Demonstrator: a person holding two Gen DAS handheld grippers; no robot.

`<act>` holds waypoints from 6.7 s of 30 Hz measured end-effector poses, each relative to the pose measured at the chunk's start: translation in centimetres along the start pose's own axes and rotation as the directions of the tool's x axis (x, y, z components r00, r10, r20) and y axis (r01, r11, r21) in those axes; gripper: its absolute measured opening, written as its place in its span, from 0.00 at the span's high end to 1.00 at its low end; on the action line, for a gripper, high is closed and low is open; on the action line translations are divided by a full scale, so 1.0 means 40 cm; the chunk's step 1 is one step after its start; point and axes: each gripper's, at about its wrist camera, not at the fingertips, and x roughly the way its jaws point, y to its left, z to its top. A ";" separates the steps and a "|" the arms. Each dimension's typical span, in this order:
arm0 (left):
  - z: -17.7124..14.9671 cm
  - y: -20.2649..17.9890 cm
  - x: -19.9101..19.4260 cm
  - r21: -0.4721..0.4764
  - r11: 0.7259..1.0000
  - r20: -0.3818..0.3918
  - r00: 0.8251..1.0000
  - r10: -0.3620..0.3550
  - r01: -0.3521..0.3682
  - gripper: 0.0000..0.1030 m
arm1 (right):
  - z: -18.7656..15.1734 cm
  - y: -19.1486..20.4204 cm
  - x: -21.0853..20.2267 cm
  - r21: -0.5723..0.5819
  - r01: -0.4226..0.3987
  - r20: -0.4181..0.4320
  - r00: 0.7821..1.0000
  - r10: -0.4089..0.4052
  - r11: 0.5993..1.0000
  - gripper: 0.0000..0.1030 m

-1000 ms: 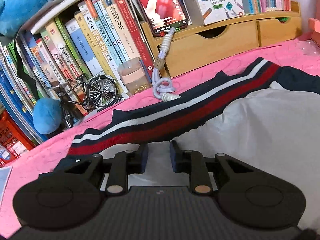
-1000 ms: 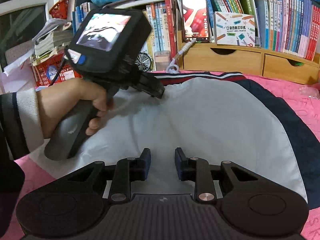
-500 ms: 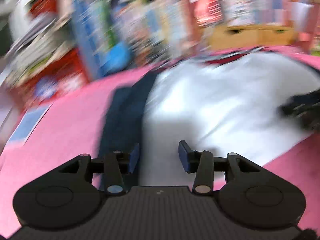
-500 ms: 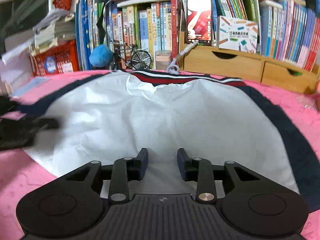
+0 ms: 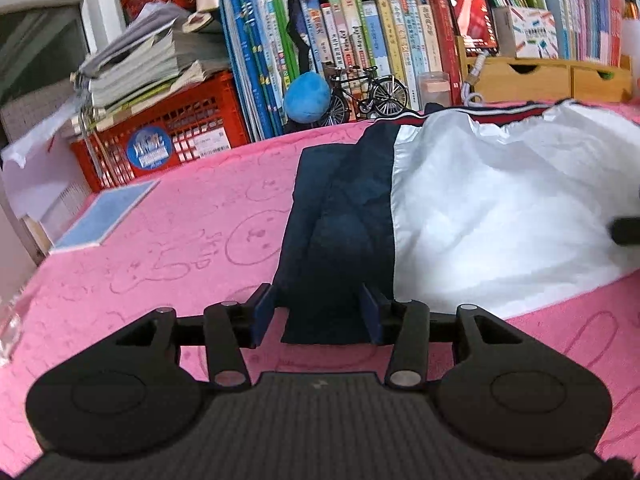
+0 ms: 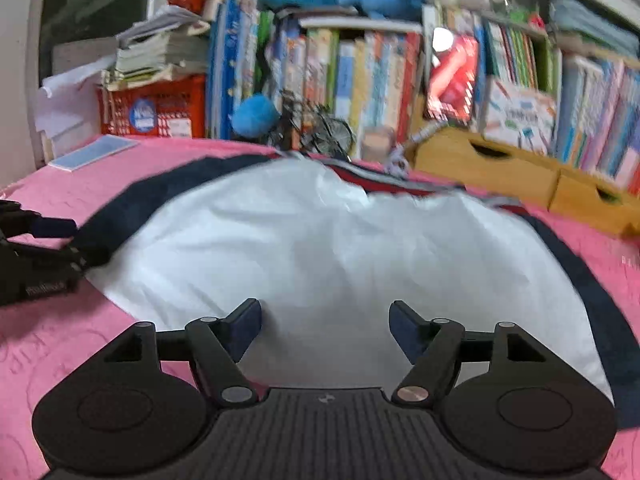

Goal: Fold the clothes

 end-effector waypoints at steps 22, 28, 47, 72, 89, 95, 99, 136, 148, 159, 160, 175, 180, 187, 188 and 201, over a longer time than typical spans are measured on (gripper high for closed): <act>-0.003 0.008 -0.004 -0.016 0.999 -0.008 0.999 0.032 -0.032 0.43 | -0.166 -0.437 -0.173 0.422 0.066 0.010 0.997 -0.078 0.904 0.54; -0.001 0.022 -0.028 -0.033 0.998 -0.015 0.998 0.059 -0.059 0.45 | -0.221 -0.522 -0.234 0.617 0.051 0.034 0.995 -0.092 0.785 0.45; 0.022 -0.202 -0.214 0.042 0.976 0.163 0.962 -0.218 0.214 0.31 | -0.207 -0.445 -0.237 0.549 0.082 -0.004 0.995 -0.096 0.832 0.07; 0.071 -0.411 -0.062 0.123 0.956 0.013 0.963 -0.269 0.265 0.18 | -0.145 -0.398 -0.173 0.453 0.157 -0.062 0.988 -0.145 0.878 0.00; 0.071 -0.395 -0.048 0.076 0.947 -0.012 0.950 -0.311 0.311 0.14 | -0.139 -0.516 -0.127 0.823 -0.137 0.117 0.991 0.072 0.551 0.03; 0.071 -0.393 -0.045 0.072 0.947 -0.015 0.949 -0.314 0.315 0.13 | -0.102 -0.470 -0.098 0.747 0.022 0.017 0.999 -0.052 0.665 0.28; 0.071 -0.392 -0.044 0.071 0.946 -0.017 0.948 -0.317 0.317 0.13 | -0.089 -0.450 -0.079 0.680 0.062 0.006 0.996 -0.091 0.730 0.29; 0.075 -0.390 -0.038 0.058 0.938 -0.041 0.940 -0.339 0.341 0.05 | 0.319 -0.092 0.020 0.125 -0.341 0.012 0.939 0.342 0.932 0.80; 0.077 -0.391 -0.038 0.049 0.938 -0.044 0.939 -0.342 0.344 0.05 | 0.318 0.090 0.180 -0.109 -0.550 -0.318 0.809 0.495 0.828 0.44; 0.083 -0.398 -0.041 0.043 0.939 -0.045 0.939 -0.341 0.343 0.05 | 0.303 -0.182 -0.054 0.104 -0.394 0.067 0.919 0.388 0.913 0.02; 0.083 -0.399 -0.041 0.042 0.939 -0.045 0.939 -0.341 0.342 0.05 | 0.274 -0.205 -0.065 0.138 -0.340 0.081 0.940 0.332 0.930 0.02; 0.088 -0.397 -0.037 0.030 0.943 -0.055 0.942 -0.330 0.332 0.00 | -0.062 -0.213 -0.114 0.206 -0.066 -0.009 0.998 0.069 0.976 0.01; 0.086 -0.392 -0.039 0.021 0.943 -0.044 0.943 -0.330 0.331 0.00 | -0.090 -0.206 -0.108 0.234 -0.061 -0.026 0.997 0.069 0.970 0.00; 0.068 -0.263 -0.088 -0.144 0.877 0.073 0.889 -0.452 0.457 0.02 | -0.091 -0.187 -0.101 0.191 -0.012 -0.056 0.998 0.023 0.981 0.00; 0.072 -0.237 -0.099 -0.178 0.854 0.105 0.872 -0.477 0.489 0.02 | -0.089 -0.180 -0.099 0.175 -0.001 -0.064 0.998 0.012 0.985 0.00; 0.131 -0.078 0.053 -0.533 0.717 0.122 0.879 -0.461 0.450 0.62 | -0.085 -0.153 -0.086 0.099 0.048 -0.097 0.995 -0.039 0.994 0.00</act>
